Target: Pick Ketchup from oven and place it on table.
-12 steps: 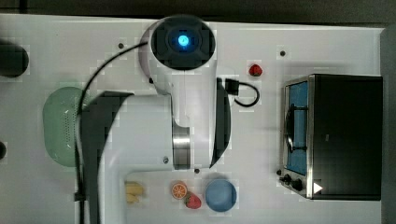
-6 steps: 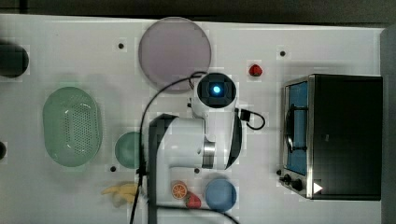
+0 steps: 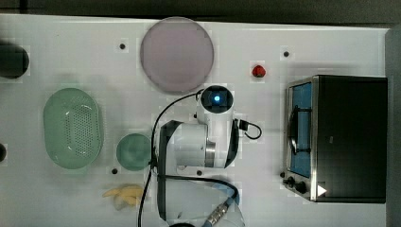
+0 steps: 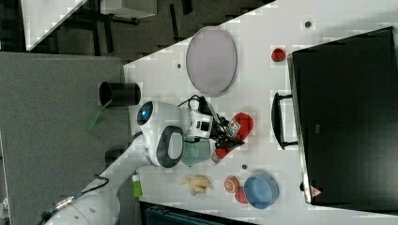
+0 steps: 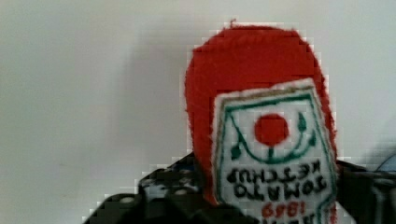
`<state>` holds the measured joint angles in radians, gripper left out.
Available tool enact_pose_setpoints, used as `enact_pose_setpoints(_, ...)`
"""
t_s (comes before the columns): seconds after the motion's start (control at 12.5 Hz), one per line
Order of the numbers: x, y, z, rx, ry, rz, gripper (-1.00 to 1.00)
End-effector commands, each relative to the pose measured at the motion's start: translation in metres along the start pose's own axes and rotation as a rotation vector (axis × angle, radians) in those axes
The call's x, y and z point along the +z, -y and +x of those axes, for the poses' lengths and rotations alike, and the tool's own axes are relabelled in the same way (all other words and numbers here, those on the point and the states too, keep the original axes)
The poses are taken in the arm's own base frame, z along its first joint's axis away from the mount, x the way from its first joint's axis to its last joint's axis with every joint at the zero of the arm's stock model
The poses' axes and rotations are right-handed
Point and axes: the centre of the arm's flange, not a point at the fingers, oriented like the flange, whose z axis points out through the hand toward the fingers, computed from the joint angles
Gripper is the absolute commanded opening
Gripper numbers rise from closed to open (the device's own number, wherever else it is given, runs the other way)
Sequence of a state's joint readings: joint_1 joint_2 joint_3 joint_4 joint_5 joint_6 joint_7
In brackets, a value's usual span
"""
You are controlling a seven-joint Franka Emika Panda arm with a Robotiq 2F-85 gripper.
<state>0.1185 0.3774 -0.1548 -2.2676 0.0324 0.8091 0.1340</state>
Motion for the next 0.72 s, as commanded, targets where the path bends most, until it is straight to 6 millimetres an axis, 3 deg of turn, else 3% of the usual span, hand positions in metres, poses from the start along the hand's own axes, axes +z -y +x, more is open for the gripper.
enact_pose_setpoints(0.08, -0.044, 0.016, 0.015, 0.042, -0.079, 0.129, 1.00)
enact_pose_setpoints(0.16, -0.060, 0.017, 0.015, 0.044, -0.088, 0.149, 1.00)
enact_pose_setpoints(0.32, -0.113, 0.015, 0.014, 0.058, -0.106, 0.200, 1.00)
enact_pose_setpoints(0.72, -0.288, -0.010, -0.002, 0.042, -0.133, 0.294, 1.00)
